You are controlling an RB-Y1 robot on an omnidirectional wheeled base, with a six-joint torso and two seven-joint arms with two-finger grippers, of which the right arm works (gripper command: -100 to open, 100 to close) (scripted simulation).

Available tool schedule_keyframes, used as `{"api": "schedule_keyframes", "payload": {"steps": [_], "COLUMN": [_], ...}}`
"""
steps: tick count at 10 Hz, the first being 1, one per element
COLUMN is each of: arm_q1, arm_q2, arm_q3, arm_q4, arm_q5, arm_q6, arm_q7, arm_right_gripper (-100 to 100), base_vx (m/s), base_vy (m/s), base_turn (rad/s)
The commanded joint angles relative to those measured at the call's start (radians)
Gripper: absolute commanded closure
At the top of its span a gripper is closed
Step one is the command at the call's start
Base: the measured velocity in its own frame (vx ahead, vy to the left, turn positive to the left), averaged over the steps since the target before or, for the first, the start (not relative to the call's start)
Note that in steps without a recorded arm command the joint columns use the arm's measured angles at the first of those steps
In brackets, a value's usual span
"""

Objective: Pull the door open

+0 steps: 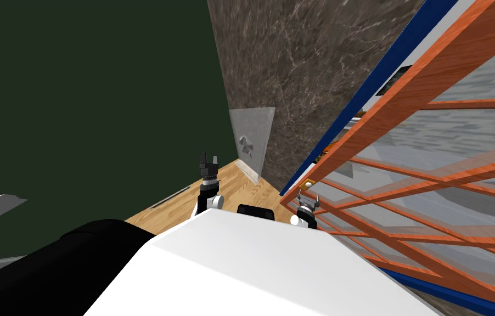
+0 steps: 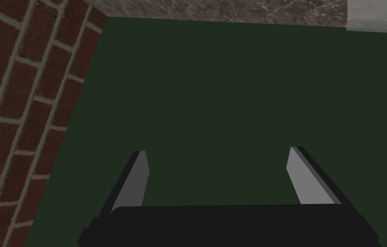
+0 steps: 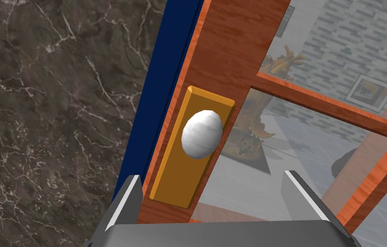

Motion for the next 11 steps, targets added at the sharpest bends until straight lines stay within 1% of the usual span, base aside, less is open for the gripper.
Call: {"api": "schedule_keyframes", "payload": {"steps": [1,2,4,5,8,11], "arm_q1": [0.004,0.004,0.007,0.007,0.011,0.013], "arm_q2": [0.002,0.002,0.004,0.004,0.006,0.007], "arm_q3": [0.016,0.016,0.034,0.034,0.056,0.069], "arm_q4": [-0.012,-0.012,-0.024,-0.024,-0.037,-0.045], "arm_q5": [-0.028,-0.028,-0.062,-0.062,-0.101,-0.124], "arm_q6": [-0.003,-0.003,-0.006,-0.006,-0.010,-0.013], "arm_q7": [-0.050,-0.065,-0.128,-0.141,-0.231,-0.284], "arm_right_gripper": [-100,-100,-100,-100,-100,-100], "base_vx": [-0.082,-0.061,-0.069,-0.054,-0.065,-0.054], "base_vy": [-0.008,-0.009,-0.006,-0.001,-0.002,0.000], "base_turn": [0.086,0.036,0.073,0.021,0.053,0.040]}}
